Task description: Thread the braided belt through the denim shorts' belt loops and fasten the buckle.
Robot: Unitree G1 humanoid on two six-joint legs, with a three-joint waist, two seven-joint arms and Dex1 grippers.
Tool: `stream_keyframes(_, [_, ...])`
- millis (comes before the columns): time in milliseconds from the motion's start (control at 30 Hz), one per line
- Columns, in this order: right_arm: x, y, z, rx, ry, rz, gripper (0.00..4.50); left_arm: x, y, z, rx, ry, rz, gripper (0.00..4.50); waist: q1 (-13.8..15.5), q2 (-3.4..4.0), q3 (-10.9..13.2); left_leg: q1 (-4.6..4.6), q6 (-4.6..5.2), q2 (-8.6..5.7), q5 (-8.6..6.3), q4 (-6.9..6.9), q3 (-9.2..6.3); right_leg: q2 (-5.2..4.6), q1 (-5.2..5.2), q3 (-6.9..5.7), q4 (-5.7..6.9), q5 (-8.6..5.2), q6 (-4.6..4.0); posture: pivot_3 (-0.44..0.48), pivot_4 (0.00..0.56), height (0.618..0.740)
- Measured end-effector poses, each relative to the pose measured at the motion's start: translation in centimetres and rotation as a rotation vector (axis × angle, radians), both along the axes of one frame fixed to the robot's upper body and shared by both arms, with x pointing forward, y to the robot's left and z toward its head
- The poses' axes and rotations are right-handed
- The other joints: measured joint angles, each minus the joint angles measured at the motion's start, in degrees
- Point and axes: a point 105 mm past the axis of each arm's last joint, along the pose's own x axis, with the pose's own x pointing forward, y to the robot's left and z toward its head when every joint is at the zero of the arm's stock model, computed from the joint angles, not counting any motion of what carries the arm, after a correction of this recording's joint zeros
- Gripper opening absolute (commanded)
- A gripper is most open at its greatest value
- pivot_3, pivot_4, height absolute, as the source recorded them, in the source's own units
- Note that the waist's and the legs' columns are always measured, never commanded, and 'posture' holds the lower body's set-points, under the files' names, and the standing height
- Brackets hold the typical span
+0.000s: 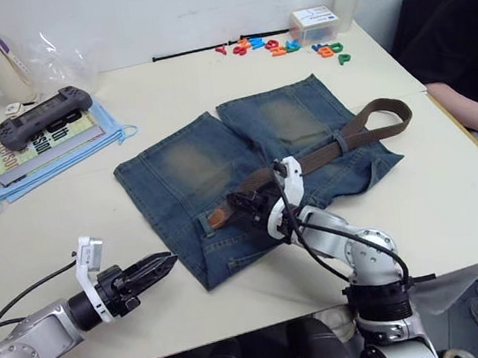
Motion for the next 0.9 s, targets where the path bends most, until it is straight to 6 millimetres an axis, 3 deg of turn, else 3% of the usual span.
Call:
stream_keyframes(433, [0.2,2.9,-0.9,-0.024,-0.007,0.134,0.0,0.8,-0.4,-0.3,0.026,-0.002,-0.005,2.3,-0.8,-0.04,0.0,0.13,-0.04,0.01,0.01,-0.04,0.02,0.02,0.01,0.02,0.08,-0.01,-0.01,0.0,0.15,0.659])
stream_keyframes(533, [0.2,3.2,-0.9,-0.013,-0.01,0.148,0.0,2.0,0.1,-0.9,0.074,0.004,0.035,2.3,-0.6,-0.07,0.0,0.14,-0.11,0.02,0.05,-0.04,-0.02,0.02,0.01,-0.01,0.15,-0.02,-0.03,0.0,0.15,0.659])
stream_keyframes(667, [0.1,3.3,-0.7,0.043,-0.006,0.182,0.0,3.5,0.6,-1.0,0.107,0.003,0.069,2.3,-0.8,-0.08,0.0,0.14,-0.14,0.01,0.04,-0.06,0.0,0.03,-0.03,0.0,0.18,-0.03,-0.06,0.0,0.15,0.659])
stream_keyframes(900, [-0.1,3.2,-0.7,0.079,-0.012,0.219,0.0,4.0,-0.6,-0.9,0.094,-0.003,0.034,2.3,-0.9,-0.08,-0.1,0.15,-0.15,0.02,0.05,-0.09,0.0,0.03,-0.05,0.01,0.2,-0.03,-0.06,0.0,0.15,0.659])
